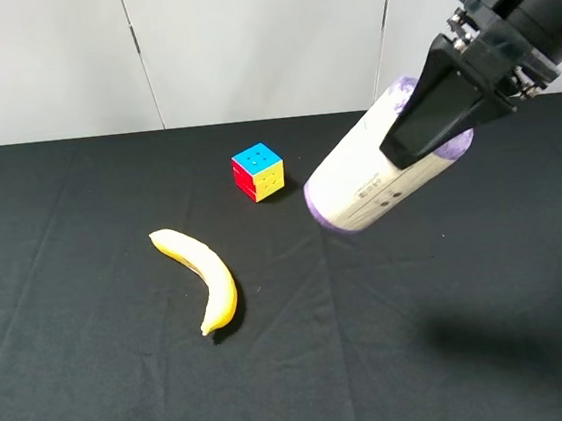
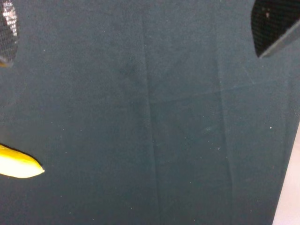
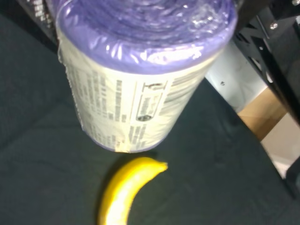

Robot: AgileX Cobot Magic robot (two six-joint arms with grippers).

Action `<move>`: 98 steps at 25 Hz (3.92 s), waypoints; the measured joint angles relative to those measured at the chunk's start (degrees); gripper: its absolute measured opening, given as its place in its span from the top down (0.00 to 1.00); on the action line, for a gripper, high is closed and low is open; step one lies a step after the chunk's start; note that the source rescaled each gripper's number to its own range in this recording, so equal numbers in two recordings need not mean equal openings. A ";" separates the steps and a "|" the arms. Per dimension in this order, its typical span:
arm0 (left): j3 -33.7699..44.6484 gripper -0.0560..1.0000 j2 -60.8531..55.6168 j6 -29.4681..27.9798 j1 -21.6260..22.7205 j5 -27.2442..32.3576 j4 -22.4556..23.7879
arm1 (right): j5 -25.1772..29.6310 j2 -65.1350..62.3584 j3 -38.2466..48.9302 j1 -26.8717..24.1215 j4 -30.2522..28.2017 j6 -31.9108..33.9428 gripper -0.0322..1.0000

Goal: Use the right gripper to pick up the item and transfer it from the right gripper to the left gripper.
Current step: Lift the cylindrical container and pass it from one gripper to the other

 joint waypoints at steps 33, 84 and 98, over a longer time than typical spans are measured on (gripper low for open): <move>-5.00 0.07 2.26 7.87 0.00 0.00 -11.31 | -0.12 0.00 0.50 0.00 5.27 -3.25 0.92; -18.69 0.08 70.78 46.61 -37.36 -40.72 -20.57 | -9.77 0.00 0.50 0.00 7.34 3.75 0.92; -18.76 0.08 75.20 49.64 -42.43 -52.55 -20.64 | -10.05 0.00 0.50 0.00 10.17 3.97 0.92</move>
